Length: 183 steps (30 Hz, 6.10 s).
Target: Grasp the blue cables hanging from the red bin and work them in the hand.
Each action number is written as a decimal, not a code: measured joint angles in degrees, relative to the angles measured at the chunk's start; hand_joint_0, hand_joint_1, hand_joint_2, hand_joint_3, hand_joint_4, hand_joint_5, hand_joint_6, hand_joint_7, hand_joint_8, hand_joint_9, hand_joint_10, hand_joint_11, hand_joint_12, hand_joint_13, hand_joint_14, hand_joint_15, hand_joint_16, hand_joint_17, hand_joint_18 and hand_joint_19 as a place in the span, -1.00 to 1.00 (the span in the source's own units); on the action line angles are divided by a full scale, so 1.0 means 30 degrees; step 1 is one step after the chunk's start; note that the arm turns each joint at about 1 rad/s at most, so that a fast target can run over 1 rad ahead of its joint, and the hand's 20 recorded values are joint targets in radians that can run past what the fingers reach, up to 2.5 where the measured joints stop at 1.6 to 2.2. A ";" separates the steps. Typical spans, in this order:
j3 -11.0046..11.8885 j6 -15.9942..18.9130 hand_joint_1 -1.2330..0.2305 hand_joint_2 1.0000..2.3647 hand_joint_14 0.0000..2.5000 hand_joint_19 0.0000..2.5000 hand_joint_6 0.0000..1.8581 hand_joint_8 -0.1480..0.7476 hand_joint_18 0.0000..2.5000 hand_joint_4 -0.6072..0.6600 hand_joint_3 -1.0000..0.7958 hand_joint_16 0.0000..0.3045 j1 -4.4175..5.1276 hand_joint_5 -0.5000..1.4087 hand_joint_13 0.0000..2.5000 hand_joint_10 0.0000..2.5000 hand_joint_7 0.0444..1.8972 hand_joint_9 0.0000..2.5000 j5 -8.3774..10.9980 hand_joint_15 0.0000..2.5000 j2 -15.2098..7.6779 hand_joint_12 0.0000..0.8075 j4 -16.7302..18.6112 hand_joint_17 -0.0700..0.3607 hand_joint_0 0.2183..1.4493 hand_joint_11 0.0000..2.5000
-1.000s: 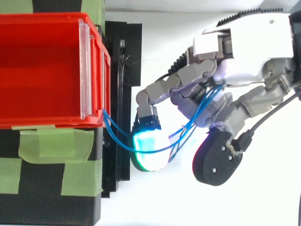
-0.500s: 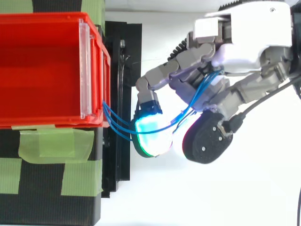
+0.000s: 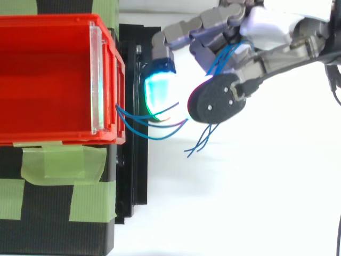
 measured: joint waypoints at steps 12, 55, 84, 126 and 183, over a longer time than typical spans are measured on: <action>0.0000 -0.0004 -0.21 -0.98 1.00 0.02 -0.93 0.16 0.14 0.29 -0.75 -0.70 0.0000 0.03 -0.28 1.00 0.46 -0.38 0.0101 0.23 0.0001 0.05 0.0010 -0.20 0.14 0.55; 0.0027 -0.0558 -0.22 -0.96 1.00 0.01 -0.31 0.13 0.16 0.19 -0.31 -0.70 0.0276 -0.07 -0.27 1.00 0.39 -0.40 -0.2250 0.23 0.0039 0.04 -0.0484 -0.20 0.06 0.62; 0.0279 -0.0749 -0.21 -0.96 1.00 0.00 -0.22 0.14 0.15 0.17 -0.26 -0.70 0.0721 -0.09 -0.28 1.00 0.37 -0.42 -0.2152 0.24 0.0733 0.08 -0.0812 -0.19 0.06 0.63; 0.0279 -0.2454 -0.21 -0.96 1.00 0.02 -0.20 0.14 0.13 0.17 -0.28 -0.70 0.0801 -0.11 -0.30 1.00 0.35 -0.45 -0.1099 0.24 0.1419 0.08 -0.2840 -0.20 0.08 0.60; 0.0288 -0.3136 -0.20 -0.96 1.00 -0.04 -0.21 0.19 0.11 0.20 -0.28 -0.67 0.0850 -0.12 -0.31 1.00 0.38 -0.46 -0.1108 0.25 0.1422 0.13 -0.3283 -0.14 0.10 0.65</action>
